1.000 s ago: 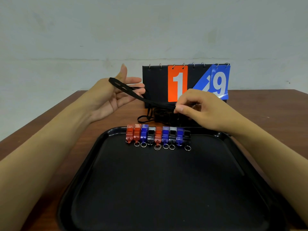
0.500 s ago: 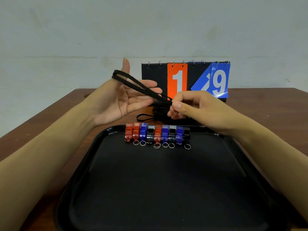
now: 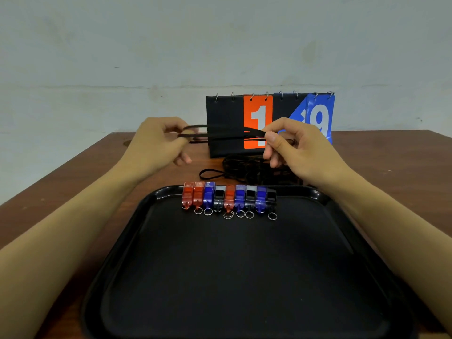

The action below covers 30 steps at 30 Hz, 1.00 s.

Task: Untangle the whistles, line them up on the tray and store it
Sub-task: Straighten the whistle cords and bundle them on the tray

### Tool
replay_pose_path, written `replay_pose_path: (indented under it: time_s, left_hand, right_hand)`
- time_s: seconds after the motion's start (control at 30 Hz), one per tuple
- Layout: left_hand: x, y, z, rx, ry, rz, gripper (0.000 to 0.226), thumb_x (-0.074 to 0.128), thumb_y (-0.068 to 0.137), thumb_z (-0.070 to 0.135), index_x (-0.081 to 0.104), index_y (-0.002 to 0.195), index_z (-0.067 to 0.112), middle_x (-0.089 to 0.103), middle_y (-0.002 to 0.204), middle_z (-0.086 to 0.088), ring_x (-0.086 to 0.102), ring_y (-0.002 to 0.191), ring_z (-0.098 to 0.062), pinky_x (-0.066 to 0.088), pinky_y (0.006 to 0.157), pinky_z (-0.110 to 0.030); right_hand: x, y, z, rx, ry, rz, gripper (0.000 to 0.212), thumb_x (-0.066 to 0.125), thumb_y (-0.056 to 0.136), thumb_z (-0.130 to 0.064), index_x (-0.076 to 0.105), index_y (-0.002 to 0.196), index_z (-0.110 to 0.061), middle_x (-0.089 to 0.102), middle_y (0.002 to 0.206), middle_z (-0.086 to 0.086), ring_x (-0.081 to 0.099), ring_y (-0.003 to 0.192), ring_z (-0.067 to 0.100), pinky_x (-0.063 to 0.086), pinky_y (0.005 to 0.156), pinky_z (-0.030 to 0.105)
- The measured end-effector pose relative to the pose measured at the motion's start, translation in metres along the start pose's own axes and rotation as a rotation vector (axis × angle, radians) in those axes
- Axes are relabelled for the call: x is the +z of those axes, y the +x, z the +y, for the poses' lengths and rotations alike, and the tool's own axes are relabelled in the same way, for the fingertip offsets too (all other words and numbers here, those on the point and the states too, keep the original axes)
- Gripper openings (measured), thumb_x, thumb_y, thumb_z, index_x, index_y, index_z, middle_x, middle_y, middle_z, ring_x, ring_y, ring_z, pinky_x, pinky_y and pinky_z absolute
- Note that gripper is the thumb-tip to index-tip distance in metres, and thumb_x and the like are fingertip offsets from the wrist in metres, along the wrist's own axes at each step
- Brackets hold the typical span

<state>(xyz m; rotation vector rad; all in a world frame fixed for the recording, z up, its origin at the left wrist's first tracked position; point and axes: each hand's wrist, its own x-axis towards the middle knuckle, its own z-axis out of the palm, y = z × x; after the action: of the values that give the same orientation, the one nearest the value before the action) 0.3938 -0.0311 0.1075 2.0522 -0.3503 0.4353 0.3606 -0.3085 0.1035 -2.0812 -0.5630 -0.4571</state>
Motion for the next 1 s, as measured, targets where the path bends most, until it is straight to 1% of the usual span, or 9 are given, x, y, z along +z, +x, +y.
replay_pose_path:
  time_s: [0.07,0.1,0.2,0.37,0.5,0.6,0.73,0.9,1.0]
  left_hand:
    - [-0.002,-0.003,-0.002,0.083,0.213,-0.051,0.006,0.072,0.095,0.022,0.074,0.091,0.019,0.074,0.062,0.013,0.070,0.050,-0.006,0.056,0.052,-0.016]
    - [-0.003,-0.005,-0.003,0.084,0.210,-0.084,0.005,0.074,0.093,0.023,0.074,0.091,0.019,0.074,0.062,0.013,0.070,0.050,-0.006,0.056,0.053,-0.017]
    - [-0.006,-0.004,-0.003,0.070,0.095,-0.131,0.013,0.080,0.087,0.026,0.073,0.088,0.016,0.076,0.064,-0.004,0.068,0.049,-0.011,0.056,0.053,-0.020]
    - [-0.020,0.000,-0.005,0.058,-0.030,-0.212,0.025,0.079,0.084,0.032,0.075,0.087,0.008,0.079,0.082,-0.008,0.066,0.053,-0.015,0.052,0.049,-0.022]
    - [-0.029,0.000,-0.006,0.016,0.015,-0.356,0.027,0.073,0.086,0.035,0.075,0.084,0.009,0.079,0.079,-0.008,0.064,0.053,-0.015,0.051,0.048,-0.022]
    - [-0.038,0.000,-0.003,-0.027,0.065,-0.469,0.026,0.072,0.087,0.033,0.078,0.086,0.008,0.080,0.082,-0.009,0.067,0.055,-0.016,0.052,0.047,-0.023]
    - [-0.046,-0.001,0.002,-0.136,0.138,-0.664,0.021,0.074,0.085,0.032,0.081,0.079,0.013,0.081,0.086,-0.013,0.070,0.056,-0.017,0.050,0.043,-0.023]
    - [-0.051,-0.004,0.008,-0.276,0.259,-0.873,0.021,0.074,0.081,0.035,0.080,0.076,0.014,0.080,0.085,-0.017,0.069,0.052,-0.017,0.046,0.039,-0.021]
    - [-0.051,-0.006,0.011,-0.337,0.328,-0.989,0.026,0.074,0.083,0.034,0.078,0.085,0.009,0.080,0.086,-0.017,0.070,0.053,-0.016,0.044,0.037,-0.020]
  right_hand:
    - [-0.004,0.001,0.004,0.003,-0.097,0.013,0.008,0.055,0.104,-0.026,0.060,0.104,-0.021,0.072,0.073,-0.004,0.066,0.062,0.006,0.053,0.067,0.017]
    - [-0.005,0.001,0.005,0.009,-0.134,0.013,0.007,0.056,0.103,-0.028,0.059,0.101,-0.022,0.072,0.073,-0.005,0.067,0.063,0.006,0.052,0.067,0.016]
    - [-0.009,0.001,0.009,0.029,-0.176,0.030,0.007,0.060,0.101,-0.028,0.062,0.098,-0.021,0.072,0.075,-0.007,0.071,0.070,0.007,0.058,0.070,0.019]
    - [-0.020,0.001,0.011,0.061,-0.182,-0.024,0.008,0.059,0.102,-0.023,0.064,0.095,-0.023,0.075,0.078,-0.004,0.070,0.069,0.008,0.058,0.070,0.022]
    - [-0.021,-0.001,0.010,-0.011,-0.365,-0.085,0.013,0.057,0.102,-0.029,0.061,0.091,-0.025,0.071,0.071,-0.006,0.066,0.064,0.009,0.055,0.069,0.027]
    - [-0.024,-0.002,0.008,-0.002,-0.403,-0.190,0.016,0.058,0.102,-0.033,0.062,0.088,-0.026,0.071,0.068,-0.008,0.066,0.062,0.012,0.055,0.066,0.031]
    - [-0.025,-0.006,0.003,0.007,-0.403,-0.334,0.022,0.062,0.098,-0.038,0.062,0.082,-0.023,0.070,0.063,-0.004,0.064,0.060,0.006,0.042,0.067,0.015]
    - [-0.024,-0.008,-0.003,0.024,-0.357,-0.526,0.032,0.059,0.095,-0.048,0.062,0.076,-0.022,0.067,0.061,-0.001,0.057,0.055,0.003,0.044,0.064,0.011]
    - [-0.023,-0.010,-0.008,0.016,-0.316,-0.652,0.030,0.061,0.093,-0.050,0.068,0.077,-0.025,0.067,0.066,0.000,0.057,0.057,0.004,0.044,0.061,0.013]
